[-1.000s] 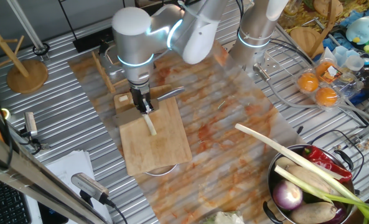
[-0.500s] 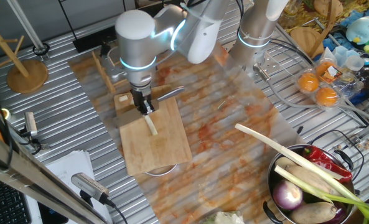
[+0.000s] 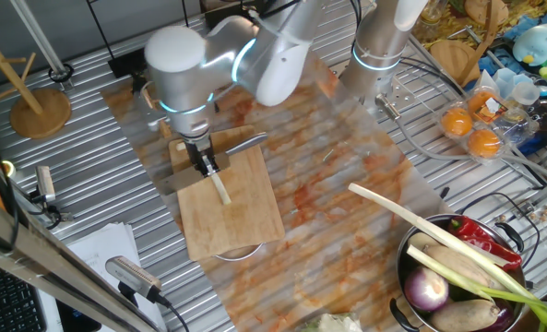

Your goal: Chop the scallions

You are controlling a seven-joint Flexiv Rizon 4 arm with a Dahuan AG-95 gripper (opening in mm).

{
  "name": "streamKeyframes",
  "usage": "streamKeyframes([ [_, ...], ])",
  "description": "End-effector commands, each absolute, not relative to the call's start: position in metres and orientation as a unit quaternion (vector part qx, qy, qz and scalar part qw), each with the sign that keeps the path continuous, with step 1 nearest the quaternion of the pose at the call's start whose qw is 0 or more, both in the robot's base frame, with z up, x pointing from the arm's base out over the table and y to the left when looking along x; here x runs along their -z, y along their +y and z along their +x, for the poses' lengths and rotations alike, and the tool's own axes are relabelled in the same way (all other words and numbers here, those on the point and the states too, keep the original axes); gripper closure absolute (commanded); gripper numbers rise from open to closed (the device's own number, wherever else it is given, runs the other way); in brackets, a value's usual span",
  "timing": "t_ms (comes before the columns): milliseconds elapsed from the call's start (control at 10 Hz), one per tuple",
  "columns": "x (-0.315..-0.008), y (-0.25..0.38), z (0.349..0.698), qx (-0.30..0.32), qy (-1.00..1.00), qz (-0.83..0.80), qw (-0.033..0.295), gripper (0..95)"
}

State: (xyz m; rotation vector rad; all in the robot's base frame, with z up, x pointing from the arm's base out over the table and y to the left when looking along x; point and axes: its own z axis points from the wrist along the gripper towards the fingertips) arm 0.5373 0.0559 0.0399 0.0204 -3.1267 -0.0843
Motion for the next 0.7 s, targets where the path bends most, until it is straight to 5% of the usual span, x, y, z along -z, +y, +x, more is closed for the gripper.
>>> streamKeyframes([
  [100,-0.011,0.057,0.527,0.01,-1.0,0.01,0.012,95.0],
  [700,-0.024,0.051,0.499,0.014,-1.0,0.02,0.014,95.0],
])
